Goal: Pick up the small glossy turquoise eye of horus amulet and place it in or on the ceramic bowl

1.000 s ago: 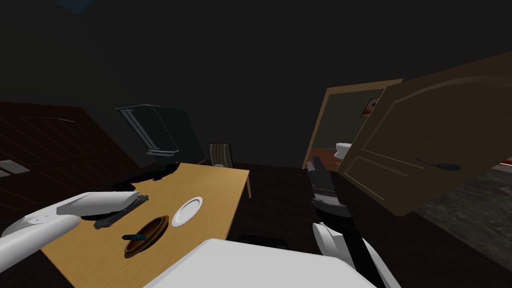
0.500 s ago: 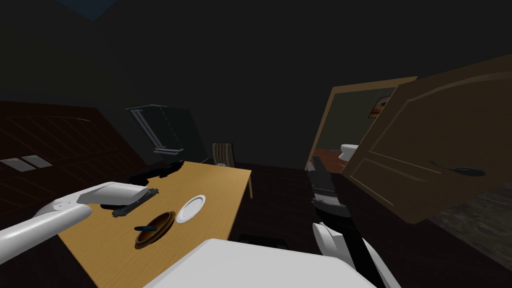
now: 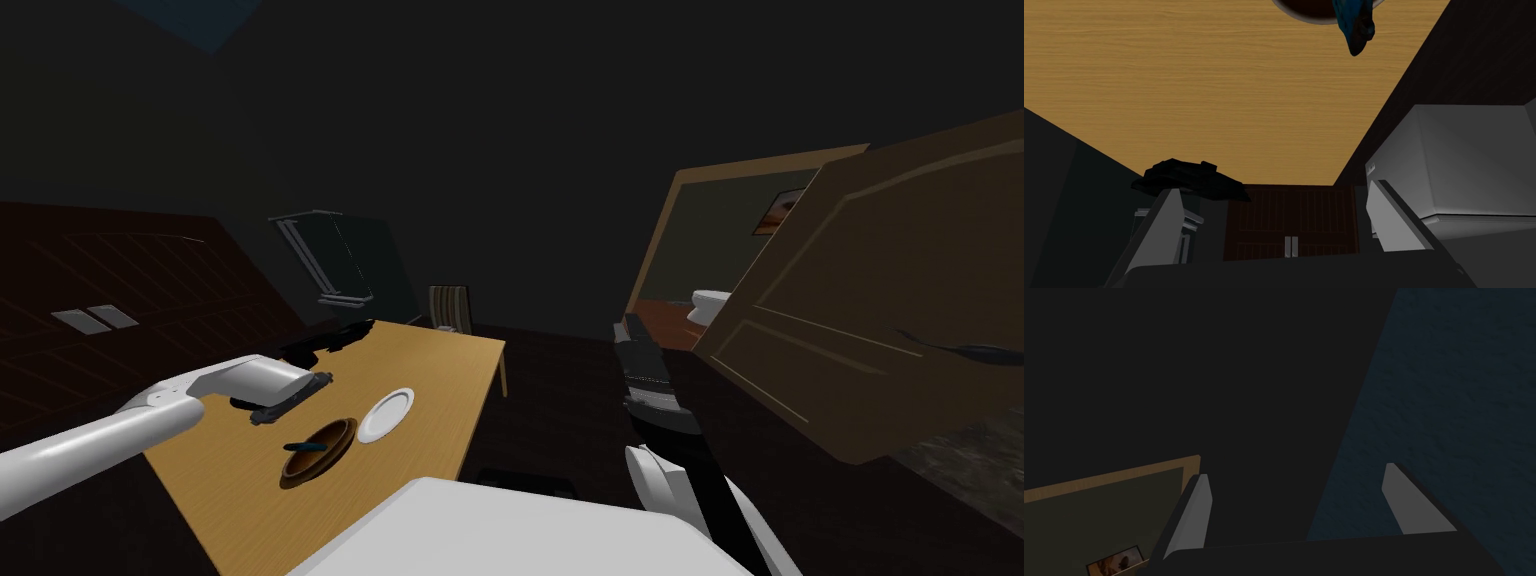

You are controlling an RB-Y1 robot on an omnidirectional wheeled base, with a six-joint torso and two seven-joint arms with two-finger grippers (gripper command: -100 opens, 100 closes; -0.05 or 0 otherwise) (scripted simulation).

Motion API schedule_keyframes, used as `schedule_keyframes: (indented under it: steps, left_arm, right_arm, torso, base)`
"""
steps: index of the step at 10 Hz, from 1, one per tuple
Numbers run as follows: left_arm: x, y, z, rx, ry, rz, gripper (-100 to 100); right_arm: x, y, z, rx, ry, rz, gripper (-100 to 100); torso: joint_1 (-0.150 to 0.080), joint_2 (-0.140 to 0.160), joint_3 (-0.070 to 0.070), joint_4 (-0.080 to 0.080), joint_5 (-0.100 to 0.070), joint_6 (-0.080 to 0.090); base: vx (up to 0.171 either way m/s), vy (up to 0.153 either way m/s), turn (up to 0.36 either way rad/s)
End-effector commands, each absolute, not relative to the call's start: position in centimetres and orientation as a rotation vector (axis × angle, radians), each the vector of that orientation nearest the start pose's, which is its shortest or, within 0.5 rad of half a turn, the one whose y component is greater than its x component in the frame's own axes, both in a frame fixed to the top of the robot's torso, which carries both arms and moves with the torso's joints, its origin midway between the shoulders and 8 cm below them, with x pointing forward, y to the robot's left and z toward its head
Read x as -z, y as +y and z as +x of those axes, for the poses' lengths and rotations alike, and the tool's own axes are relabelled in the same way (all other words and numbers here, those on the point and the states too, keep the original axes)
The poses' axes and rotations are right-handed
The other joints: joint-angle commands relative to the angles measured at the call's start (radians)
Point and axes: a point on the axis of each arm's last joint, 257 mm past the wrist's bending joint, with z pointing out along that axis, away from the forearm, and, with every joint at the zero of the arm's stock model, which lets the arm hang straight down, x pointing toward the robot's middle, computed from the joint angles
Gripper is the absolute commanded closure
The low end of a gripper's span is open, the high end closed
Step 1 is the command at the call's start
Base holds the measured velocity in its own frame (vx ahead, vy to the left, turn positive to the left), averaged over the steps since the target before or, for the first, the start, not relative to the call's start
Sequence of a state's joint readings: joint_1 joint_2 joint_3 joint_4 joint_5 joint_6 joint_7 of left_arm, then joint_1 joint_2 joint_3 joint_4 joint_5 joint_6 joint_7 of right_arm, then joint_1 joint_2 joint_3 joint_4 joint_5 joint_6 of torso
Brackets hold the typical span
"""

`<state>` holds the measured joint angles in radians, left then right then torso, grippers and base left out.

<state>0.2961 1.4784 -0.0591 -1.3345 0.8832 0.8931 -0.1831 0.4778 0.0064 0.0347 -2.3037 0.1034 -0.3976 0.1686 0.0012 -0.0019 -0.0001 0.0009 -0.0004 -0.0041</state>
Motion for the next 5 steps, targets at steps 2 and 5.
schedule_keyframes:
  steps: [2,5]
  left_arm:
    - [24.03,74.24,26.6,-0.477,1.974,-1.603,-100]
    - [24.03,74.24,26.6,-0.472,1.963,-1.614,-100]
  right_arm:
    - [-2.17,-25.75,36.07,-1.106,0.745,0.578,0]
    - [-2.18,-25.75,36.07,-1.106,0.745,0.578,0]
  torso:
    - [0.0,-0.001,0.0,0.0,0.0,0.0]
    - [0.0,0.001,0.0,0.0,0.0,0.0]
  base:
    - [0.03,-0.001,0.1]
    - [-0.001,0.0,-0.004]
